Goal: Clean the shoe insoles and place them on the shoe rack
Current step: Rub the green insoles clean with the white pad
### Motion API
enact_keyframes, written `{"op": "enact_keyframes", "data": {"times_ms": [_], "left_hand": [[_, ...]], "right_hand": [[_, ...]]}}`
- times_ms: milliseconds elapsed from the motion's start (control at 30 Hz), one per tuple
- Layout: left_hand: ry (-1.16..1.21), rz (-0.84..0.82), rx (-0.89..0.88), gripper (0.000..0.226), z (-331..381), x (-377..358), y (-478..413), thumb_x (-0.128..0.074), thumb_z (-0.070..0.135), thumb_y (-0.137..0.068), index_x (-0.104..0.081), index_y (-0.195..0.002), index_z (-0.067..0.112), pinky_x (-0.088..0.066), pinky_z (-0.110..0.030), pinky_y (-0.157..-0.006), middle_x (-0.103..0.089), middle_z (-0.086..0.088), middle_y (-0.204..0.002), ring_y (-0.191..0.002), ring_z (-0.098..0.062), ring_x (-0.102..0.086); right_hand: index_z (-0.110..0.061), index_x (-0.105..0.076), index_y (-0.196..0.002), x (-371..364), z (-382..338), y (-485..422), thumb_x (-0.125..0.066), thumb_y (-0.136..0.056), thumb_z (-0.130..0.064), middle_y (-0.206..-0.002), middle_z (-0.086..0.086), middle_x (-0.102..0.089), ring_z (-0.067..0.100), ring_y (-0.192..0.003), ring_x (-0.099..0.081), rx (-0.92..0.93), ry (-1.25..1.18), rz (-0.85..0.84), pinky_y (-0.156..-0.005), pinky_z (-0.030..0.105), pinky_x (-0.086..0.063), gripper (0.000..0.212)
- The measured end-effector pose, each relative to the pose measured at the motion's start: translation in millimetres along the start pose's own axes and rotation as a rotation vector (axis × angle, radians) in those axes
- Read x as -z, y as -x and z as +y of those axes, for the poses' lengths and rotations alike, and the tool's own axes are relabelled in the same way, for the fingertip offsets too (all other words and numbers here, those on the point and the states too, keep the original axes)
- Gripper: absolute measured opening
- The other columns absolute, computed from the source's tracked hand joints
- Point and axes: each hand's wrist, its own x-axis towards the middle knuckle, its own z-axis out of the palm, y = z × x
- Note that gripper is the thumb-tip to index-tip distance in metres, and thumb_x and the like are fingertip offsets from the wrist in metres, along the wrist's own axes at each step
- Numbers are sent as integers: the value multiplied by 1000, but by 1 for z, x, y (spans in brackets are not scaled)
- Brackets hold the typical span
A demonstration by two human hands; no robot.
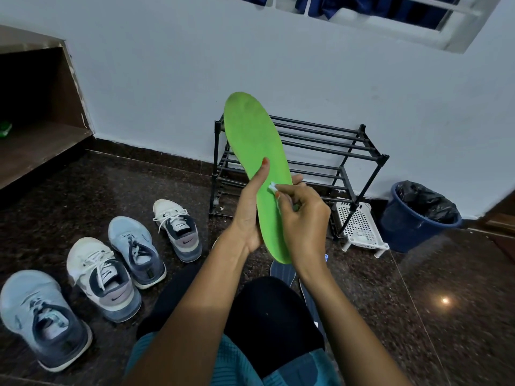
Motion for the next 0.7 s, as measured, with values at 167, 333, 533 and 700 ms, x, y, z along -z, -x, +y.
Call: {"op": "enact_keyframes", "data": {"times_ms": [167,333,533,700], "left_hand": [[57,21,-34,72,-4,6,-2,-29,62,-92,-70,-92,3,-57,-28,-69,-69,-10,-82,-73,-19,-67],[86,28,-62,82,-5,5,-2,-18,69,-91,-65,-102,3,-57,-29,-66,-70,-11,-88,-74,-21,-69],[174,25,-129,85,-4,6,-3,-17,70,-90,-65,-89,0,-54,-28,-63,-66,-12,-76,-64,-20,-62],[115,19,-92,88,-7,5,-3,-14,71,-90,-65,-91,0,-53,-28,-62,-67,-12,-77,-64,-19,-63]], "right_hand": [[-6,-71,-97,1,3,-2,-64,-82,-1,-88,-6,-56,8,-94,-55,68,39,-77,-82,10,-42,17],[-10,-71,-99,4,12,-2,-65,-80,-4,-90,2,-62,3,-90,-51,141,113,-118,-84,46,-47,21],[-4,-72,-93,3,11,26,-59,-77,-5,-79,6,-60,11,-73,-56,214,44,-197,-66,15,-42,21],[-2,-71,-91,6,16,27,-60,-76,-1,-81,0,-52,-2,-72,-50,200,64,-148,-68,3,-37,19]]}}
